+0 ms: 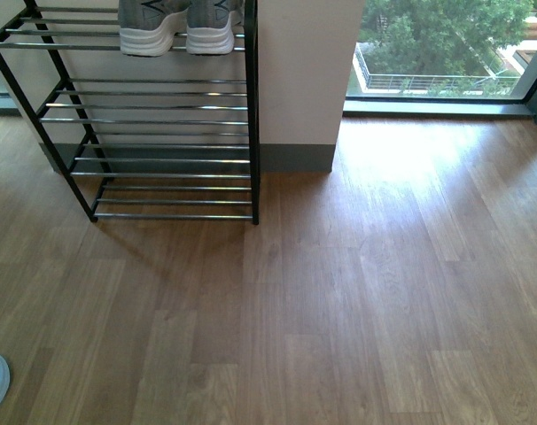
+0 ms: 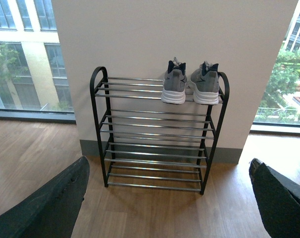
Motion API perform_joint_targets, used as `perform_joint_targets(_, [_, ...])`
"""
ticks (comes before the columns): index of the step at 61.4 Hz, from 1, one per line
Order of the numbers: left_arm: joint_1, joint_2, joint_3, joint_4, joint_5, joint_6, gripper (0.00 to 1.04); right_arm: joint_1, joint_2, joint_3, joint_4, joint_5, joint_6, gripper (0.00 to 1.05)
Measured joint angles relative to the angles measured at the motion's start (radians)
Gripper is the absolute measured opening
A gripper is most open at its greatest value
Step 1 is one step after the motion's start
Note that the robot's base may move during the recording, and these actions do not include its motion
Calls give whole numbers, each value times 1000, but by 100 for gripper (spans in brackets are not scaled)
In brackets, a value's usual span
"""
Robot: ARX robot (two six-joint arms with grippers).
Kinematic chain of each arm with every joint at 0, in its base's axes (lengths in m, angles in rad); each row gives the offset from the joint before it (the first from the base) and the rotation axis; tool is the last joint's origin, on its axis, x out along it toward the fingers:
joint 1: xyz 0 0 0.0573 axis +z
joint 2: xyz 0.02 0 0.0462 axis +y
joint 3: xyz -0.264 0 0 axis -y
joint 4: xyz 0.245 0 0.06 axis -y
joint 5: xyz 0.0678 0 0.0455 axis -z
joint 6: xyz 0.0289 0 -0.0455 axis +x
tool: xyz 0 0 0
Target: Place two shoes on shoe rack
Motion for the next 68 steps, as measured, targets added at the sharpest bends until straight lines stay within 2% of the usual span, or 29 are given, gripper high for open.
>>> perform_joint_targets(68, [0,0,0,0,0,1,95,0,-1,0,1,0,0,95])
